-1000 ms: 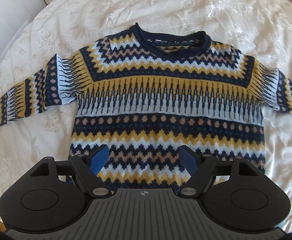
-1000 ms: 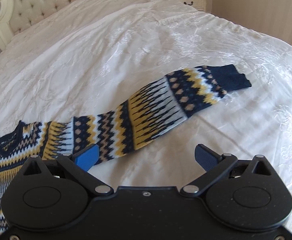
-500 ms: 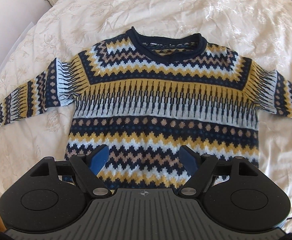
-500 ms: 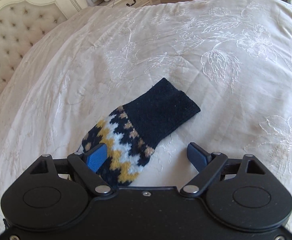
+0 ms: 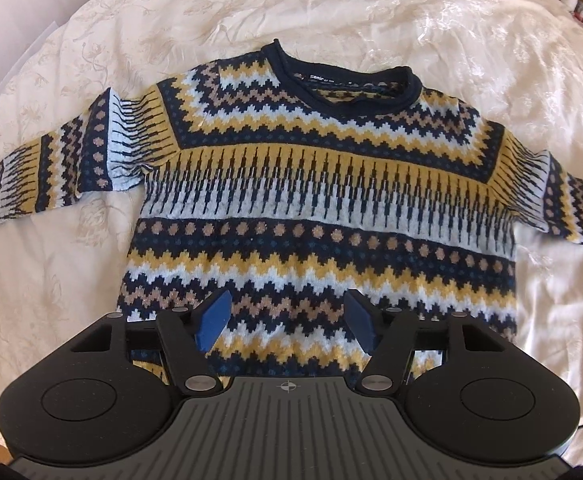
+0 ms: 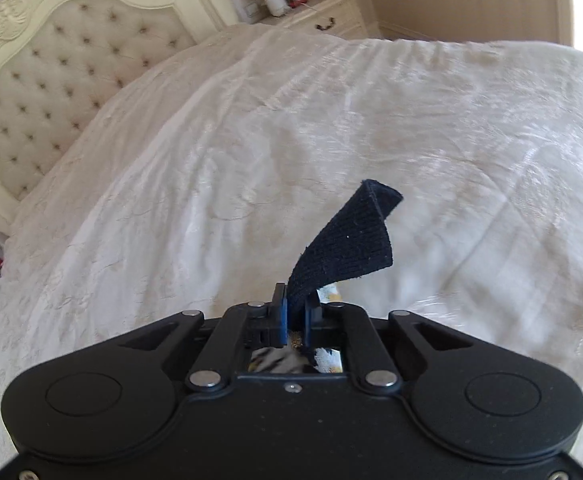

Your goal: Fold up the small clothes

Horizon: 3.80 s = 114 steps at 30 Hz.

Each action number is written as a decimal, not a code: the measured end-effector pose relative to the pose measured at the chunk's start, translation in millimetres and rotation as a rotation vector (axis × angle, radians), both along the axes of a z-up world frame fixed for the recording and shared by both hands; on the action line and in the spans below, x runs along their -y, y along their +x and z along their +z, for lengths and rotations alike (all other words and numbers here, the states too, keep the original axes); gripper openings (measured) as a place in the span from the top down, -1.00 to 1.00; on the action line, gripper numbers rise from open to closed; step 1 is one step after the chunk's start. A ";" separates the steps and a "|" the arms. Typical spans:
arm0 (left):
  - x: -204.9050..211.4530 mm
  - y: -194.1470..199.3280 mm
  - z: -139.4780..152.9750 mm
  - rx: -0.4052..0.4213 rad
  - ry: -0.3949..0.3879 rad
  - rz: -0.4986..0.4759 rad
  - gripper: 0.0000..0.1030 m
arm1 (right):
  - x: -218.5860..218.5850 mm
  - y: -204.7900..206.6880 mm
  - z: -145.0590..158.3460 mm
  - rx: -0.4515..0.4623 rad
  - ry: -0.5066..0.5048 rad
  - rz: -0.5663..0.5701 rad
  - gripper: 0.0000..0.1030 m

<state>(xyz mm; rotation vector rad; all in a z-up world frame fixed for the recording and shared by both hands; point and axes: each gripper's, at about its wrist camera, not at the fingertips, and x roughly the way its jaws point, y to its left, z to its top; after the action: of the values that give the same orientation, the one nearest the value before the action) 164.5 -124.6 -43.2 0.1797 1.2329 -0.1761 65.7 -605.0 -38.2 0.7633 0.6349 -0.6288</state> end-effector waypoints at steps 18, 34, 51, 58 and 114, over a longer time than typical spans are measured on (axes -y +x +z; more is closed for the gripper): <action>-142.7 27.1 -4.4 0.044 -0.049 0.029 -0.15 | -322.2 190.3 14.8 0.115 0.027 0.608 0.72; -192.2 65.7 -20.4 0.036 -0.114 0.085 -0.15 | -443.2 206.4 -40.6 0.012 0.027 0.850 -0.24; -97.8 146.9 -64.5 0.093 -0.083 -0.076 -0.15 | -336.8 129.6 -50.8 -0.141 -0.104 0.693 -0.24; -90.0 175.8 -93.0 0.069 -0.024 -0.045 -0.14 | -318.2 123.8 -63.1 -0.156 -0.077 0.660 -0.34; -337.5 118.8 -48.4 0.220 -0.217 0.419 -0.42 | -362.4 89.6 -48.9 -0.186 -0.094 0.605 -0.99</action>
<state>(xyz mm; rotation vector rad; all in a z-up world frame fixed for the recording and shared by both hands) 283.3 212.9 -91.6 -0.2425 0.9992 0.0741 155.4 -242.6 -87.0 0.3919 0.9500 -0.1697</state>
